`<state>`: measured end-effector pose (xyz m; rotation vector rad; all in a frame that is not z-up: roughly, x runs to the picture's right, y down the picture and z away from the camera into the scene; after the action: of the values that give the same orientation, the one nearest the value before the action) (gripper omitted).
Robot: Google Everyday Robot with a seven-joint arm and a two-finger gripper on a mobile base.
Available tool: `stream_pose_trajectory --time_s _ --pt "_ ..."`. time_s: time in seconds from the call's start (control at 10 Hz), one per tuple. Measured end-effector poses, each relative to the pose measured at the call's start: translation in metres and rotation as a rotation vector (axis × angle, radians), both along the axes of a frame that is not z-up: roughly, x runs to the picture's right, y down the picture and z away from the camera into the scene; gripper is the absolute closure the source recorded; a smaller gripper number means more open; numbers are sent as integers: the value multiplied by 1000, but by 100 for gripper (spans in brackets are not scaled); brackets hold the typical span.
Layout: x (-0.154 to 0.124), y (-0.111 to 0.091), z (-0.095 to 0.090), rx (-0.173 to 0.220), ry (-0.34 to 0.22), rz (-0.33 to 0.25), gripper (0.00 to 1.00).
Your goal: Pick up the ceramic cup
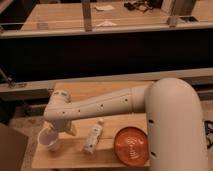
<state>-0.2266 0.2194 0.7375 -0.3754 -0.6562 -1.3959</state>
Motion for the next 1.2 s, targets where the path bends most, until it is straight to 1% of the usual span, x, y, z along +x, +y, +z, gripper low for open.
stream_pose_trajectory --time_s 0.4,0.6,0.8,0.9,1.2 --pt "0 0 3 -10 -5 -2 22" --pt "0 0 4 -15 -7 -3 28" --pt "0 0 5 -19 -9 -4 29" --pt "0 0 6 -23 -11 -4 36" --pt "2 1 8 -30 -13 -7 38"
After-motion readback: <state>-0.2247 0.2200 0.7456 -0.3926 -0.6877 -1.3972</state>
